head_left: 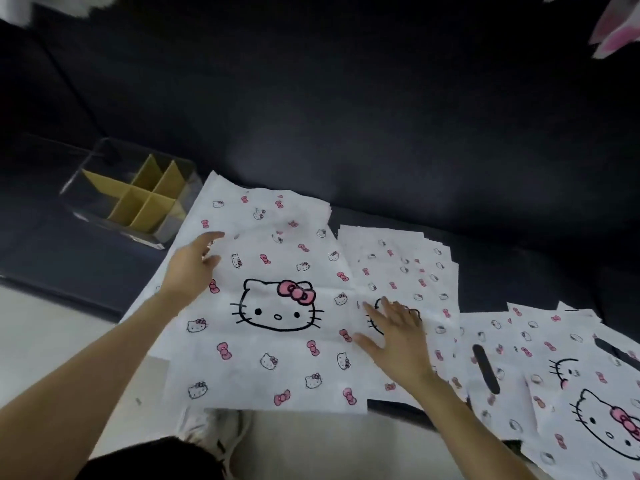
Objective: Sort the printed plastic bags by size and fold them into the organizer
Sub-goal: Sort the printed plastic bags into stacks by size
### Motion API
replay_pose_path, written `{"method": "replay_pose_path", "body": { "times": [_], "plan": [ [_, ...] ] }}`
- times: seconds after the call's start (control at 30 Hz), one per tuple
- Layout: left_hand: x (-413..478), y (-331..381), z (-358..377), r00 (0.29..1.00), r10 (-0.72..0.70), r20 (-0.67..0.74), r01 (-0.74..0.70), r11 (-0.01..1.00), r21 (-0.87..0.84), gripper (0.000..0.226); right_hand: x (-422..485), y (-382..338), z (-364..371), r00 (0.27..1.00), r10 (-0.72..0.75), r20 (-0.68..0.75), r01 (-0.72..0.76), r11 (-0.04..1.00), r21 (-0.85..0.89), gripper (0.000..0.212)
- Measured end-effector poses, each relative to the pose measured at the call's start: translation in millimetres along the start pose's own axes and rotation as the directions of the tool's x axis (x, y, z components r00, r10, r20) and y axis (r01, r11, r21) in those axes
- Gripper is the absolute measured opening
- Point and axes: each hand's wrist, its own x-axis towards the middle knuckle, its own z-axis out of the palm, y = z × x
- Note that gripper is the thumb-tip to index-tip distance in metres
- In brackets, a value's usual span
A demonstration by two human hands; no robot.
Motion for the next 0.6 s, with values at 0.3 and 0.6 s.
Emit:
{"method": "replay_pose_path", "body": {
  "times": [0.3, 0.6],
  "plan": [
    [58.5, -47.2, -9.6, 0.995, 0.031, -0.096, 0.029, 0.828, 0.559, 0.050, 44.0, -85.2, 54.4, 0.954, -0.228, 0.193, 0.275, 0.923, -0.269, 0.058],
    [-52.4, -60.8, 65.5, 0.914, -0.220, 0.341, -0.109, 0.675, 0.730, 0.084, 51.9, -110.2, 79.3, 0.980, -0.190, 0.056, 0.198, 0.935, -0.294, 0.049]
  ]
}}
